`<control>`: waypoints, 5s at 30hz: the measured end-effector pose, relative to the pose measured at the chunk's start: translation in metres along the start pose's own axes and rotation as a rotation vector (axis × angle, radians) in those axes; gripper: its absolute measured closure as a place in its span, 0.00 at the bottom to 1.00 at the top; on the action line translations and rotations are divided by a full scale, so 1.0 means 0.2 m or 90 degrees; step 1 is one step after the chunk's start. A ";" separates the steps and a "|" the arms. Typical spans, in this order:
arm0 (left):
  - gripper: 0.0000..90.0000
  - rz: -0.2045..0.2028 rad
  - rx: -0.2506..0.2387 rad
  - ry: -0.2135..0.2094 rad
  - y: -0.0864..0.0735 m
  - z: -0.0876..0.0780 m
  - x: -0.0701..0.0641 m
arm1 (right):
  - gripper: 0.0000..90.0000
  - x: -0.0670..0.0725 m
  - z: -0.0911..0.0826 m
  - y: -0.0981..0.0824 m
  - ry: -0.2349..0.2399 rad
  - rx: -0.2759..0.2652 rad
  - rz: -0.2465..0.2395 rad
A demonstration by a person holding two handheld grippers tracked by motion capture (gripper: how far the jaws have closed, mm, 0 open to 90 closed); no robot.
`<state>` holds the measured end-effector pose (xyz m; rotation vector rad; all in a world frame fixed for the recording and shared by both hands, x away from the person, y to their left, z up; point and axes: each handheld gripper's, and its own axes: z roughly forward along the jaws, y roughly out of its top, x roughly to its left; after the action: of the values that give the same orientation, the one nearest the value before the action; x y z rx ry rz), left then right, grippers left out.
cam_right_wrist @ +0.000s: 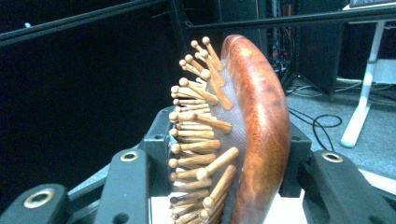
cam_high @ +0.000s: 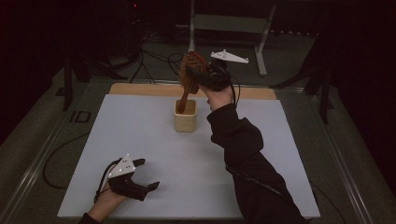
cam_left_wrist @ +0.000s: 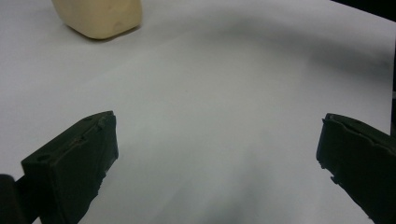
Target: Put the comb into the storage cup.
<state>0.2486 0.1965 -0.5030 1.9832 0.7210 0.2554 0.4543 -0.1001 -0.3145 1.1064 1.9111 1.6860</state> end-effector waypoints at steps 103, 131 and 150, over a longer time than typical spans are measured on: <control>0.00 0.016 -0.007 -0.011 0.00 -0.01 -0.02 | 0.11 -0.31 -0.05 -0.37 0.031 0.155 -0.059; 0.00 0.021 -0.014 -0.016 0.00 -0.02 -0.02 | 0.11 -0.34 -0.41 -0.58 0.050 0.166 -0.095; 0.00 0.027 -0.013 -0.020 0.01 -0.02 -0.02 | 0.11 -0.32 -0.70 -0.77 0.072 0.168 -0.093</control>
<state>0.2441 0.1950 -0.4988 1.9803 0.6548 0.2556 0.3463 -0.2384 -0.4447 0.9503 2.2778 1.4785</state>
